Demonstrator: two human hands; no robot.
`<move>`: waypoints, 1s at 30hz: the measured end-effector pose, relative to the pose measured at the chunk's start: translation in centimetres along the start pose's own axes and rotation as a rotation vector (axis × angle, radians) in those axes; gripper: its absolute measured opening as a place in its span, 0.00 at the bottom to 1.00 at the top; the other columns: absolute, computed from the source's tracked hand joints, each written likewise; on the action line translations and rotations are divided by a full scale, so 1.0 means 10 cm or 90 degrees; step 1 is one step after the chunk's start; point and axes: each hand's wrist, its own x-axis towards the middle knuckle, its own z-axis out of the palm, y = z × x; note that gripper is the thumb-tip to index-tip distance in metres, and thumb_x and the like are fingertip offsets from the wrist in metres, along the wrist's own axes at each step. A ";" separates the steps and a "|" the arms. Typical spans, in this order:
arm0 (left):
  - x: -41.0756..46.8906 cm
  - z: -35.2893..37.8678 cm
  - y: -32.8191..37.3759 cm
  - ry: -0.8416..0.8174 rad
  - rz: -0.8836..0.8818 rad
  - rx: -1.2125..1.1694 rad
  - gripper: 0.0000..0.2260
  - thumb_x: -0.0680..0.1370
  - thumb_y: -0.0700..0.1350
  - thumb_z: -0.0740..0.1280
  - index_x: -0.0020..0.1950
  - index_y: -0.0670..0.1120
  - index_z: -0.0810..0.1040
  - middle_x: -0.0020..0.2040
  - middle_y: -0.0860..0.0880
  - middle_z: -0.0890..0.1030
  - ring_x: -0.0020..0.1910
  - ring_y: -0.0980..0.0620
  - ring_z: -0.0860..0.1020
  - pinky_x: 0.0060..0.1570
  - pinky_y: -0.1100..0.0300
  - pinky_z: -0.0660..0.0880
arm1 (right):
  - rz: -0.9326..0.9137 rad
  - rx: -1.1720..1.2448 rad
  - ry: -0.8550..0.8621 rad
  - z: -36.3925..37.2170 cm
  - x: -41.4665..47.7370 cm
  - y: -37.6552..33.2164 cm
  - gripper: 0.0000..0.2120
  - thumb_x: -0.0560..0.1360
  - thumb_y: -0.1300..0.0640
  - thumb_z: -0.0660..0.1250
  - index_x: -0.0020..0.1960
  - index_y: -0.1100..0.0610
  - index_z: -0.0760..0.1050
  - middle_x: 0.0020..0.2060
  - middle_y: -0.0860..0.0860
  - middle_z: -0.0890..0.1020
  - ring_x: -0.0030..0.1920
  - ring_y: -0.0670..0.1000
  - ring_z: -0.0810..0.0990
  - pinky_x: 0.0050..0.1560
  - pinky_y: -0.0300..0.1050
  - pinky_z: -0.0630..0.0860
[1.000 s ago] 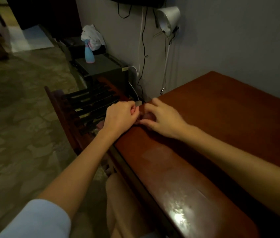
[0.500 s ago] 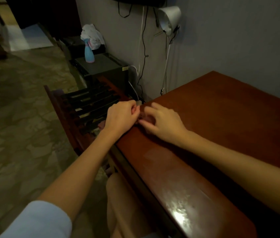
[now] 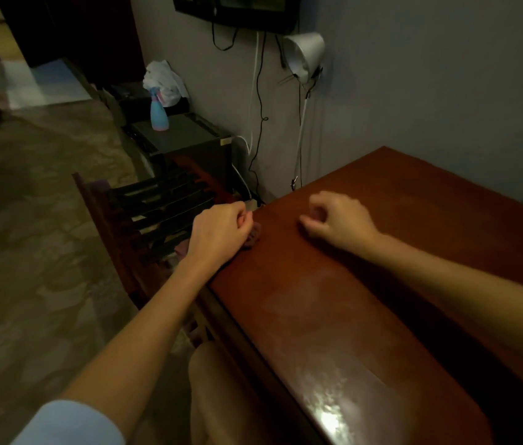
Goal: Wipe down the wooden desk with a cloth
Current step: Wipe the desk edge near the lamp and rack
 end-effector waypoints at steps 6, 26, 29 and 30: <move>0.00 -0.02 0.01 -0.006 -0.008 0.004 0.14 0.80 0.49 0.60 0.36 0.46 0.71 0.29 0.52 0.70 0.27 0.55 0.69 0.28 0.60 0.60 | 0.048 0.072 0.066 0.21 0.40 -0.25 0.10 0.74 0.48 0.67 0.39 0.52 0.71 0.41 0.47 0.74 0.41 0.46 0.74 0.41 0.43 0.75; 0.00 -0.03 0.05 -0.009 0.012 0.079 0.14 0.80 0.48 0.60 0.34 0.48 0.68 0.29 0.52 0.70 0.27 0.55 0.68 0.26 0.64 0.57 | 0.046 0.075 0.055 0.05 0.42 0.35 0.12 0.74 0.45 0.68 0.37 0.50 0.69 0.40 0.45 0.72 0.40 0.45 0.74 0.40 0.39 0.72; 0.03 -0.04 0.04 -0.051 0.004 0.095 0.14 0.80 0.49 0.59 0.35 0.48 0.68 0.30 0.52 0.71 0.28 0.55 0.69 0.26 0.62 0.58 | 0.005 0.100 0.048 0.16 0.43 0.04 0.12 0.73 0.45 0.68 0.38 0.48 0.69 0.41 0.45 0.72 0.41 0.44 0.72 0.44 0.44 0.77; 0.07 -0.06 0.05 -0.084 -0.010 0.104 0.14 0.80 0.50 0.59 0.36 0.47 0.70 0.31 0.52 0.72 0.30 0.54 0.71 0.27 0.61 0.60 | -0.034 0.118 0.030 0.19 0.33 -0.05 0.12 0.73 0.44 0.68 0.38 0.48 0.69 0.41 0.45 0.71 0.40 0.44 0.72 0.43 0.44 0.76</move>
